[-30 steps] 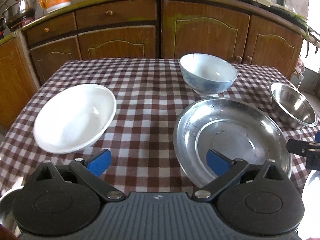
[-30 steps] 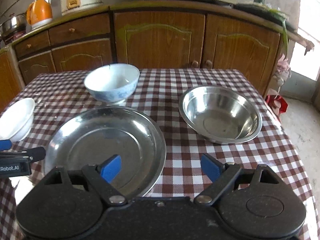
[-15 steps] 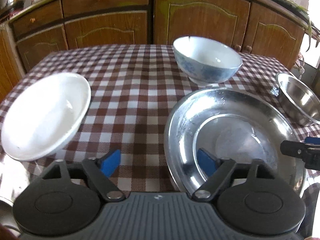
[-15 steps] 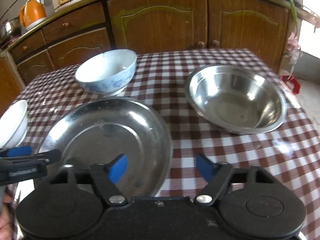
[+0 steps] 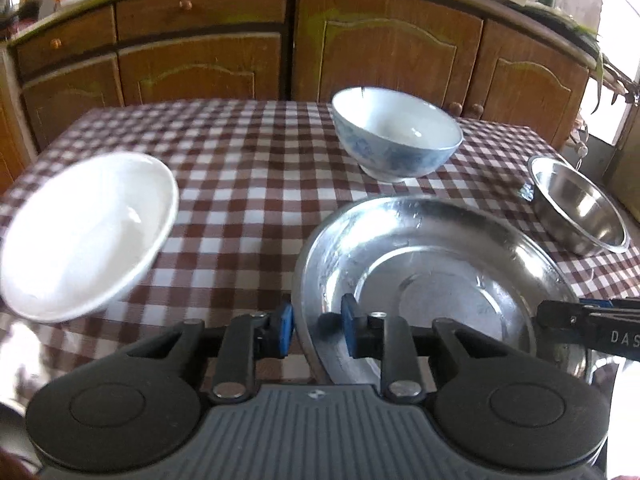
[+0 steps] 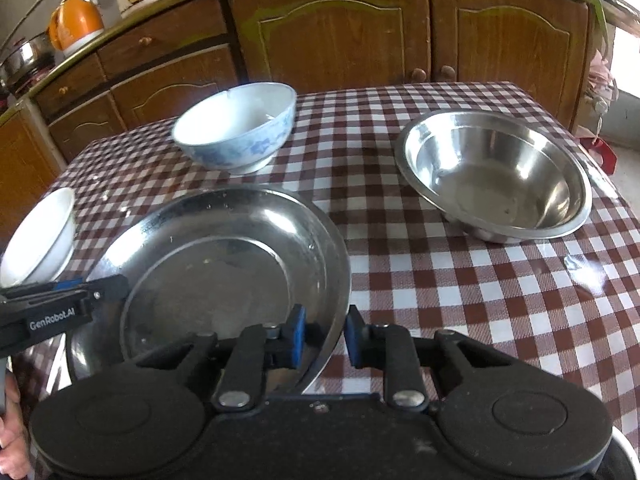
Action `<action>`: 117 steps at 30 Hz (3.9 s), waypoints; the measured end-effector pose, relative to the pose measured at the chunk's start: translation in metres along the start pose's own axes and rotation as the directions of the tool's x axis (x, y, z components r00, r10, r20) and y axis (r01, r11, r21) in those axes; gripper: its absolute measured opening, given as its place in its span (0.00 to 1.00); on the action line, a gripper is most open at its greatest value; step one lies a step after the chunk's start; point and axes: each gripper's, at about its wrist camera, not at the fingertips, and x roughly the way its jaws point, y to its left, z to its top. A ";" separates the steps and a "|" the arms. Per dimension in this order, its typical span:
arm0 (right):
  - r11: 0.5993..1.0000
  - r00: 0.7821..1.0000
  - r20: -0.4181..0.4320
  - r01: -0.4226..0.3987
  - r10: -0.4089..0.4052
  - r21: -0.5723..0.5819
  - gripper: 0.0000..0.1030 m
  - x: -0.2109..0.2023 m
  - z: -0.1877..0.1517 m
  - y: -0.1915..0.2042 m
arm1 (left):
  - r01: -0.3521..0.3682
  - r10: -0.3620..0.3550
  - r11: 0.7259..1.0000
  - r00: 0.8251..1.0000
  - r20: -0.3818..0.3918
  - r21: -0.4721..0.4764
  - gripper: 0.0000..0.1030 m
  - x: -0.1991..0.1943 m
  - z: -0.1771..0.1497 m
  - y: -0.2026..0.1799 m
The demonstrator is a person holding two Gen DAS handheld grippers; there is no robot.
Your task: Organize plates and bowls
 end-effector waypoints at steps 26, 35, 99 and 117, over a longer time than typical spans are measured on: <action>0.993 0.996 0.082 -0.037 0.046 -0.116 0.27 -0.130 -0.091 0.067 | -0.054 0.052 0.998 0.991 0.124 0.016 0.26 -0.151 -0.087 0.025; 0.990 0.997 0.076 -0.018 0.029 -0.142 0.27 -0.145 -0.130 0.078 | -0.052 0.051 0.999 0.992 0.117 0.006 0.26 -0.163 -0.121 0.030; 0.992 0.999 0.051 0.023 -0.017 -0.121 0.27 -0.123 -0.164 0.063 | -0.054 0.050 0.998 0.995 0.083 0.040 0.28 -0.131 -0.160 0.022; 0.987 0.993 0.107 0.064 -0.048 -0.147 0.69 -0.142 -0.163 0.070 | -0.069 0.066 0.997 0.991 0.115 0.021 0.56 -0.145 -0.158 0.023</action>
